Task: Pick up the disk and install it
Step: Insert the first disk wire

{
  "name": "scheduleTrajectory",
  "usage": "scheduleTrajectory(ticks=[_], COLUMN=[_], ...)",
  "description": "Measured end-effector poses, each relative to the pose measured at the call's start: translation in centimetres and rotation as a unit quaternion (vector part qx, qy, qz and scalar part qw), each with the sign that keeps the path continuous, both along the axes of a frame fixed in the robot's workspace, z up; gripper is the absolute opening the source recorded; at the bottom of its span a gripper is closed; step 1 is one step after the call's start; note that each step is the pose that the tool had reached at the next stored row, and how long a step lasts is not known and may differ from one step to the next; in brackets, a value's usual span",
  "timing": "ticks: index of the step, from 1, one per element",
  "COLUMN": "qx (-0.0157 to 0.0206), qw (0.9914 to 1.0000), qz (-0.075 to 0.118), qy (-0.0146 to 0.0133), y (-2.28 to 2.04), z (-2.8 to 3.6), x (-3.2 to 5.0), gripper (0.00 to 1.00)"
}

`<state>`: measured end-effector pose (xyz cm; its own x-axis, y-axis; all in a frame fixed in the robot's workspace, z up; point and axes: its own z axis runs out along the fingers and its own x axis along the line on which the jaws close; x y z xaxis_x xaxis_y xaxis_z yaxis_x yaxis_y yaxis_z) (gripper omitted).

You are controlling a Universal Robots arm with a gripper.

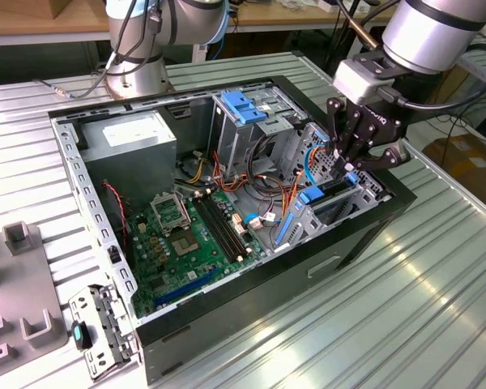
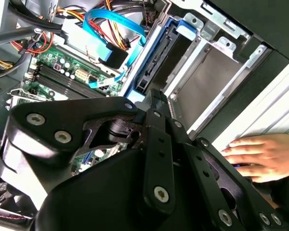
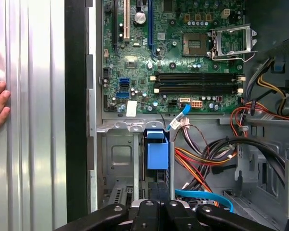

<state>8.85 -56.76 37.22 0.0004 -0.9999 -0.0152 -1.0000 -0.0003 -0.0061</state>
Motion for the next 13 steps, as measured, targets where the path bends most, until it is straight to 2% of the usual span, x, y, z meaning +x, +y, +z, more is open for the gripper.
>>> scheduleTrajectory(ticks=[3, 4, 6, 9, 13], qx=[0.0000, 0.0000, 0.0000, 0.0000, 0.0000], qw=[0.99984, 0.99949, 0.99899, 0.99889, 0.99877], qz=[0.018, 0.032, 0.045, 0.047, 0.050], qy=[0.0000, 0.0000, 0.0000, 0.0001, 0.0004], y=[0.00, 0.00, 0.00, 0.00, 0.00], z=[0.00, -0.01, -0.01, -0.01, 0.02], x=[0.15, 0.21, 0.32, 0.99, 1.10], gripper=[0.11, 0.11, 0.11, 0.11, 0.11])
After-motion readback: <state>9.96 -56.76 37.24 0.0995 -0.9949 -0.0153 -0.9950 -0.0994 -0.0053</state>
